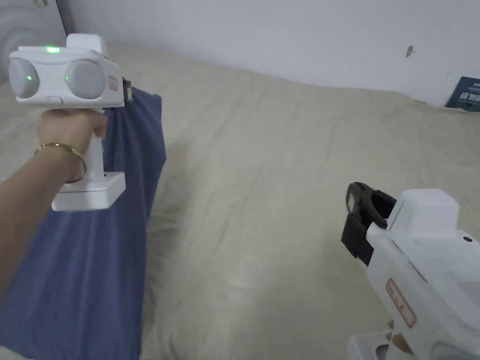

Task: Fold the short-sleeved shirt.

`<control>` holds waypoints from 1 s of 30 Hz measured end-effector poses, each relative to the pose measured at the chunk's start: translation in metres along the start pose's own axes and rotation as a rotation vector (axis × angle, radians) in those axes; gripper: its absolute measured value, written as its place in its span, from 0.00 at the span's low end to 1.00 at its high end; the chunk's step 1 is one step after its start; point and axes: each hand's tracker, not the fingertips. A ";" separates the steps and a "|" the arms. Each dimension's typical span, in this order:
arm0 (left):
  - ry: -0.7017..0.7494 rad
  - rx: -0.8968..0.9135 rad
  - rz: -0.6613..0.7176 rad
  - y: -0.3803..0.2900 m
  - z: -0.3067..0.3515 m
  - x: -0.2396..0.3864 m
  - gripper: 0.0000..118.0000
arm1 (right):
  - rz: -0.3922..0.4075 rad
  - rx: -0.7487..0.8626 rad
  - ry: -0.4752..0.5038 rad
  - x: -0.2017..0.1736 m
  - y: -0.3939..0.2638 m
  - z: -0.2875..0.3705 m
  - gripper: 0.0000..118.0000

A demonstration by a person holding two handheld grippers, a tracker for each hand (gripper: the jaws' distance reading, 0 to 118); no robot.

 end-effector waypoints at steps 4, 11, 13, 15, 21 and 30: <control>-0.016 0.113 0.016 0.047 0.053 -0.003 0.00 | -0.030 0.047 -0.044 0.010 0.006 0.034 0.00; -0.109 0.248 -0.063 0.103 0.128 0.050 0.00 | -0.056 0.096 -0.128 0.036 0.012 0.073 0.00; -0.170 0.261 -0.067 0.113 0.132 0.070 0.00 | -0.051 0.110 -0.168 0.044 0.014 0.081 0.00; -0.236 0.266 -0.081 0.116 0.136 0.095 0.00 | -0.063 0.119 -0.197 0.054 0.015 0.089 0.00; -0.459 0.249 -0.205 0.086 0.140 0.192 0.00 | -0.081 0.127 -0.309 0.085 0.013 0.115 0.00; -0.805 0.085 -0.352 -0.027 0.137 0.355 0.00 | -0.117 0.095 -0.497 0.129 -0.005 0.162 0.00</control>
